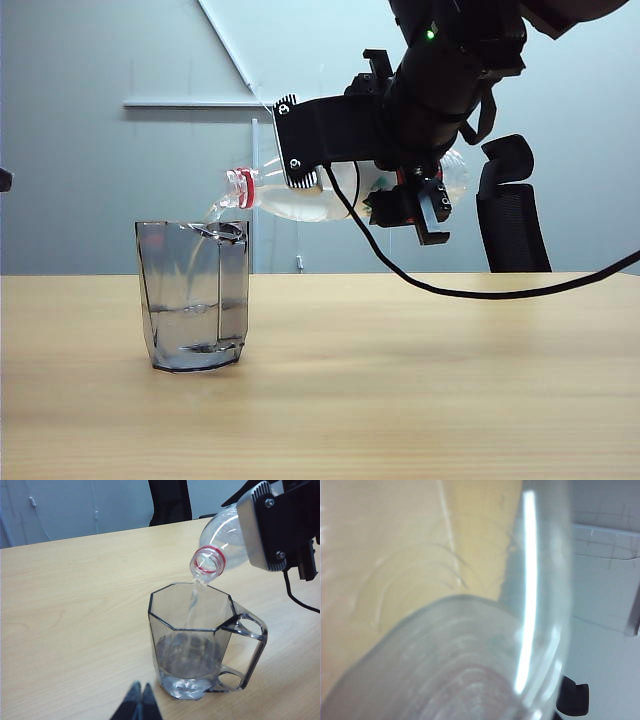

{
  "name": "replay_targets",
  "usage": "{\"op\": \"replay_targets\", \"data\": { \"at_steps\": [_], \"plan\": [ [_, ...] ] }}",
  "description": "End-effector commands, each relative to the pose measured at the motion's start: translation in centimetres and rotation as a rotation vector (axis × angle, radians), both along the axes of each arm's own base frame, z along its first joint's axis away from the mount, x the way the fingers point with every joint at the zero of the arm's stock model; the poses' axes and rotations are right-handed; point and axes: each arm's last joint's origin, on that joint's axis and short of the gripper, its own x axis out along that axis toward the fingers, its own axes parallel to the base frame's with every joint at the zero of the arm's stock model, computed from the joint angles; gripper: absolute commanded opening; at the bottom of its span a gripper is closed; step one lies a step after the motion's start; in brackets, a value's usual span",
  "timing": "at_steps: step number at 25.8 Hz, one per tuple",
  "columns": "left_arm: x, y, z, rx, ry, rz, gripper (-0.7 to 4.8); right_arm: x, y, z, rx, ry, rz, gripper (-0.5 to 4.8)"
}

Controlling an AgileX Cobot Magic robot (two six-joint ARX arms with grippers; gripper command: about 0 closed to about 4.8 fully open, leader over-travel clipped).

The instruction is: Pick up the mineral water bottle on the table and pour water into the mug until it's half full.

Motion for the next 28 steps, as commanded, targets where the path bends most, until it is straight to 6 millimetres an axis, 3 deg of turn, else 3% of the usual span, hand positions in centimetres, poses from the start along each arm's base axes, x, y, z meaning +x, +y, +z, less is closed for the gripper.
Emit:
{"op": "replay_targets", "data": {
  "at_steps": [1,28],
  "plan": [
    [0.0,-0.01,0.2,-0.01,-0.01,-0.002,-0.02,0.08,0.13,1.06,0.042,-0.053,-0.006,3.27],
    [0.0,-0.01,0.2,-0.01,-0.01,-0.002,-0.02,0.09,0.12,1.07,0.015,-0.059,0.002,3.27]
  ]
}}
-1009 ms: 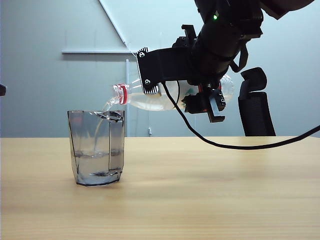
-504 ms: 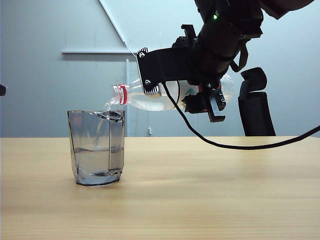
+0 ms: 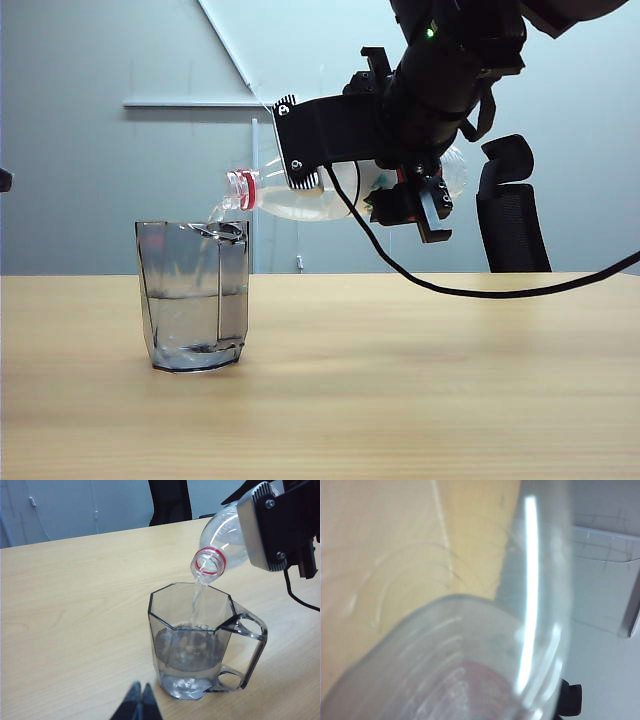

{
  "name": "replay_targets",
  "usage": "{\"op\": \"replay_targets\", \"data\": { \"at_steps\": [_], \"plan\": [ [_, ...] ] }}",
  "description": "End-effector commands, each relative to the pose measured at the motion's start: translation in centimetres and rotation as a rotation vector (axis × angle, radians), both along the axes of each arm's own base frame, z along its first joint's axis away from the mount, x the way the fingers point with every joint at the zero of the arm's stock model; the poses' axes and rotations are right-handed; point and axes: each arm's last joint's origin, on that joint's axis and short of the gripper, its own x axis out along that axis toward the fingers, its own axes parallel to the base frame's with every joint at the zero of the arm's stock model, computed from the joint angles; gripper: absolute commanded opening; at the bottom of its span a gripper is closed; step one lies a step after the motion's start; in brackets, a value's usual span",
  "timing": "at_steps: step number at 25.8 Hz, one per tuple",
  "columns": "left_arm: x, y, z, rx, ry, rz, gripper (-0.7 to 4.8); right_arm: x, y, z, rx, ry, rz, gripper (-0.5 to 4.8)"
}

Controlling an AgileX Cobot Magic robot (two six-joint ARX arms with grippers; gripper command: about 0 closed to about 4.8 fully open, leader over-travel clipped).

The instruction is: Pick up the mineral water bottle on the table and pour water into the mug until it's half full.

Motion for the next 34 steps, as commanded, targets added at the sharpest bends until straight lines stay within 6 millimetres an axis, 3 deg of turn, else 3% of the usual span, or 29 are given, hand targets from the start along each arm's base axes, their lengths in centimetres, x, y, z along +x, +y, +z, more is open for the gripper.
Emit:
{"op": "replay_targets", "data": {
  "at_steps": [1,22,28,30,34],
  "plan": [
    [0.0,0.0,0.2,-0.01,-0.01,-0.002,-0.02,0.1,0.1,1.0,0.04,-0.047,-0.004,3.27],
    [0.0,0.0,0.2,-0.011,-0.011,-0.002,-0.02,-0.6,0.8,0.7,0.323,0.044,-0.072,3.27],
    [0.0,0.0,0.2,-0.01,-0.01,-0.003,-0.02,-0.8,1.1,0.9,0.558,0.079,-0.142,3.27],
    [0.0,0.0,0.2,-0.01,-0.01,-0.003,-0.02,-0.8,0.9,1.2,0.736,0.098,-0.219,3.26],
    [0.0,0.0,0.2,-0.01,-0.01,-0.002,-0.02,-0.9,0.7,1.7,0.901,0.124,-0.271,3.22]
  ]
}}
